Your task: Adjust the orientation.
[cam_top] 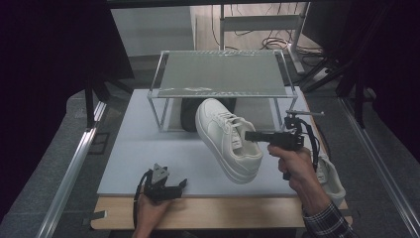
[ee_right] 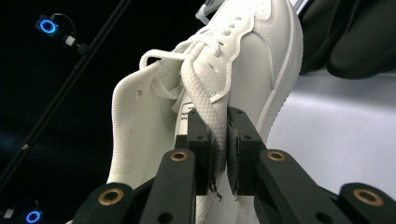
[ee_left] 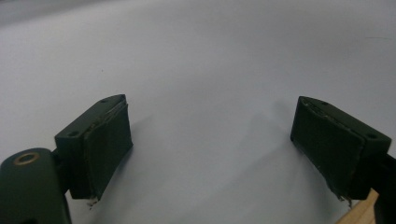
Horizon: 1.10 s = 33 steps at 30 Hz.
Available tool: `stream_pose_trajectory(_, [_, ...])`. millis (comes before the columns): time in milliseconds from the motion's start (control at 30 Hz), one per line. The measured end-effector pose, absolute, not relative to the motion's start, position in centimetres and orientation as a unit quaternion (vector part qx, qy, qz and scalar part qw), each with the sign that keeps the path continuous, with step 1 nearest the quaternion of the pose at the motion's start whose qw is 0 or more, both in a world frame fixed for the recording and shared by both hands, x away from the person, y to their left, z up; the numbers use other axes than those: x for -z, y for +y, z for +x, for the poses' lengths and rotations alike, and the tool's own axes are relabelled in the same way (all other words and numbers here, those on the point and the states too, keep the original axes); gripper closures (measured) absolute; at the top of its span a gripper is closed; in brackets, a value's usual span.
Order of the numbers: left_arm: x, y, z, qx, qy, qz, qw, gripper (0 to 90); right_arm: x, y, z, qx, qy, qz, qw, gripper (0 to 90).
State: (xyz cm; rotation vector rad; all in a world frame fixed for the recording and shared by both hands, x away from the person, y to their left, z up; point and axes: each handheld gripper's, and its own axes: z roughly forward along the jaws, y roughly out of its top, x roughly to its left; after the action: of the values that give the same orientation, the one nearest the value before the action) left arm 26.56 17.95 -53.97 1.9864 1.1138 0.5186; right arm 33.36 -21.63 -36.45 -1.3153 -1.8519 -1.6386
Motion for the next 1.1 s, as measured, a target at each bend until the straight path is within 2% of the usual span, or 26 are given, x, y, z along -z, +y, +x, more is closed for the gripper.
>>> stream_pose_trajectory(667, [54.0,17.9,26.6,-0.204,0.439,0.782,0.393,12.2,33.3,-20.5,34.8,0.604,-0.631,-0.457,0.168,80.9])
stream_pose_trajectory(1100, [54.0,17.9,26.6,-0.204,0.439,0.782,0.393,12.2,33.2,-19.7,37.1,0.613,-0.613,-0.475,0.152,80.8])
